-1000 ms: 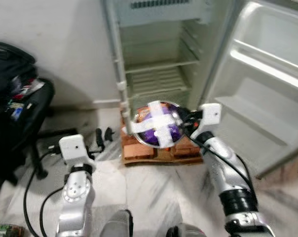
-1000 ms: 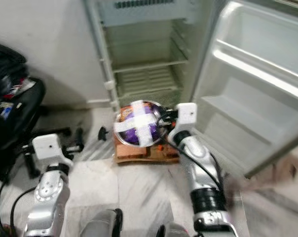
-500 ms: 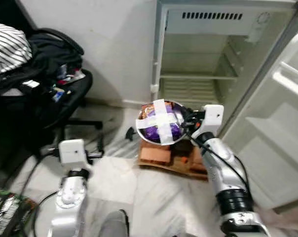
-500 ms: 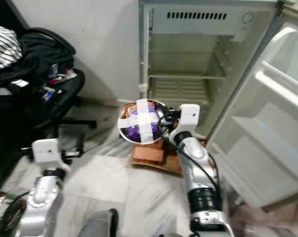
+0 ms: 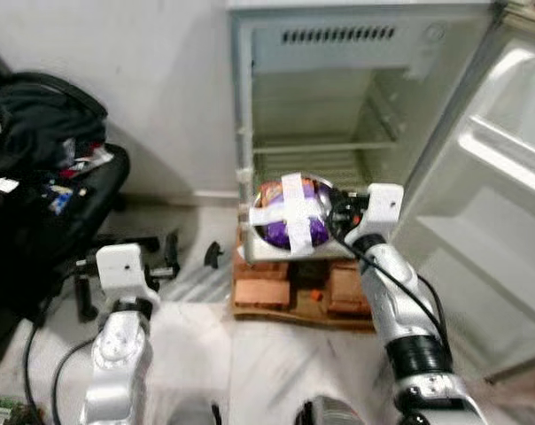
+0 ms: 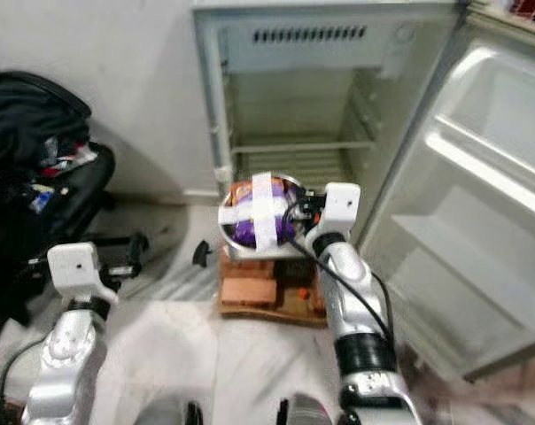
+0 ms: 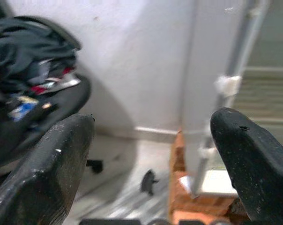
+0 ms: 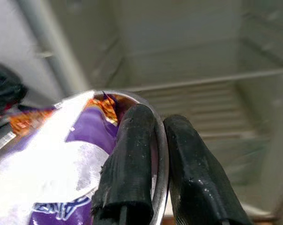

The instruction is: Restocking fridge

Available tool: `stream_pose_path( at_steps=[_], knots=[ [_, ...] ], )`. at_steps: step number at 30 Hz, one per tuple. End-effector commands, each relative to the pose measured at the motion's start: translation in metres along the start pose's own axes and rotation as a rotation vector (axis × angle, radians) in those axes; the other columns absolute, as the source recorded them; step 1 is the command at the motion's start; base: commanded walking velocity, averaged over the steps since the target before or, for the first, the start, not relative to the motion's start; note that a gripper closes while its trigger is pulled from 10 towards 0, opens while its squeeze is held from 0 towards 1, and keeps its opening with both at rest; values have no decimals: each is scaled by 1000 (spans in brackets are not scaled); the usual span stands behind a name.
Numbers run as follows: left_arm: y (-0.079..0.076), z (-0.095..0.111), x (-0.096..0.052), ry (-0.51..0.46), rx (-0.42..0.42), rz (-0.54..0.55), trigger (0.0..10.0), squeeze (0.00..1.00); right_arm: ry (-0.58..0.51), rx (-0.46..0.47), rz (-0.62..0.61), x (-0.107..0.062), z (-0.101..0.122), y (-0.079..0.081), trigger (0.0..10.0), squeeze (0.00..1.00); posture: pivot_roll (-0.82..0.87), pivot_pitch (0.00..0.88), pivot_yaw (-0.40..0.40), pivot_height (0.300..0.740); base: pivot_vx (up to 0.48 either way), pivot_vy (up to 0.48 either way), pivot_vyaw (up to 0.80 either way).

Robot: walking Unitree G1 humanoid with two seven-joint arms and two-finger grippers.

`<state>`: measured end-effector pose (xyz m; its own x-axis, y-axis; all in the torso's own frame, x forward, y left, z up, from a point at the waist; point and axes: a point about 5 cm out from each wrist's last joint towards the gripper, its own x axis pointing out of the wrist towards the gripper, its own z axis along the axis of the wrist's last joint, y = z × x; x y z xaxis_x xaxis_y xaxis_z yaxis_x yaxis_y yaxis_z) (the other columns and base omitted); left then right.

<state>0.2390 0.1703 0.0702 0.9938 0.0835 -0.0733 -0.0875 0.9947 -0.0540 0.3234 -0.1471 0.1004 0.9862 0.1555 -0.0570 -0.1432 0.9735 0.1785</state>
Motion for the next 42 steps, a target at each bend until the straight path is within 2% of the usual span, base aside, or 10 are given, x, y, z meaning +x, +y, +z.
stream_pose_path(
  at_steps=[1, 12, 28, 39, 42],
  knots=[
    [1, -1, -2, 5, 10, -12, 10000, 0, -30, 6, -12, 1, 5, -1, 10000, 0, 139, 81, -4, 740, 435, 0, 0],
    [-1, -1, -2, 7, 8, -16, 10000, 0, -35, 1, -16, 2, 5, -2, 10000, 0, 138, 83, -4, 740, 434, 0, -74],
    [0, -1, -2, 16, 8, -15, 10000, 0, -42, -4, -20, 2, 5, -1, 10000, 0, 137, 83, -3, 740, 308, 307, 0],
    [-1, -4, -2, 38, 15, -14, 10000, 0, -47, -8, -32, 4, 7, -4, 10000, 0, 142, 86, -3, 740, 0, 0, 0],
    [-2, -7, -11, 80, 24, -71, 10000, 0, -62, -12, -53, 7, 10, -7, 10000, 0, 144, 88, 0, 740, 0, 0, 0]
  ],
)
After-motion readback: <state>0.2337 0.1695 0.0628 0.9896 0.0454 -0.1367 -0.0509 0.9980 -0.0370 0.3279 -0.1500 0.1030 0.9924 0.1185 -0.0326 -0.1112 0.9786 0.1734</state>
